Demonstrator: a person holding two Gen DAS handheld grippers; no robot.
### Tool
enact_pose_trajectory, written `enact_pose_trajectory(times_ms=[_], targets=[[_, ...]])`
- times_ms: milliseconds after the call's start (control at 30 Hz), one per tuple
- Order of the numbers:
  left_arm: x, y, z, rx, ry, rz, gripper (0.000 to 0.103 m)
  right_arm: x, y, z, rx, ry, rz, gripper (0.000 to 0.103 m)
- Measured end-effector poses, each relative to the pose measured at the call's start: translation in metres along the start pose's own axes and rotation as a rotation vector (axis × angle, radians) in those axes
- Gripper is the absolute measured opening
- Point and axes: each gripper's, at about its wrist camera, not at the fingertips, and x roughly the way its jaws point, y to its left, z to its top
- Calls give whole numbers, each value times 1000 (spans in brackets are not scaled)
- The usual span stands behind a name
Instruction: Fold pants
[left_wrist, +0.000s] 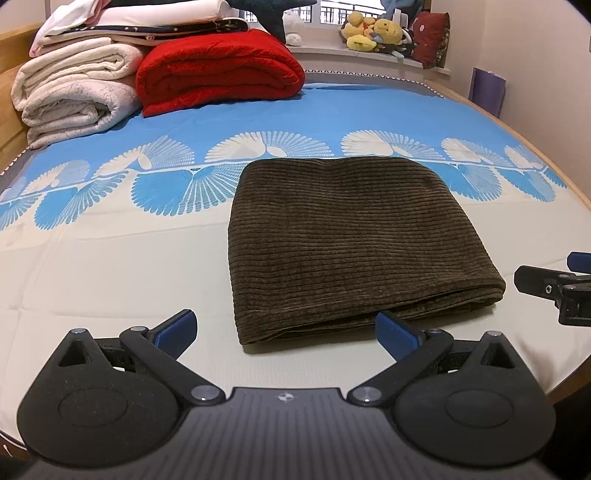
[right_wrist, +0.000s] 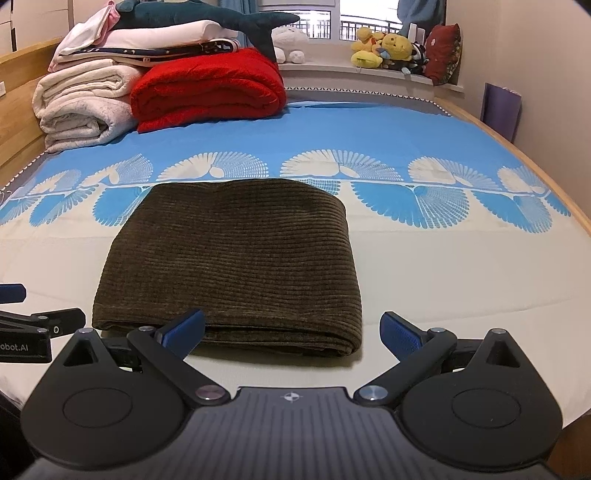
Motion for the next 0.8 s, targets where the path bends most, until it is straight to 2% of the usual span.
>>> enact_pose_trajectory(times_ms=[800], targets=[[1,-1,0,9,-7,-5,103,2,4,0,-31,-1,2,100]])
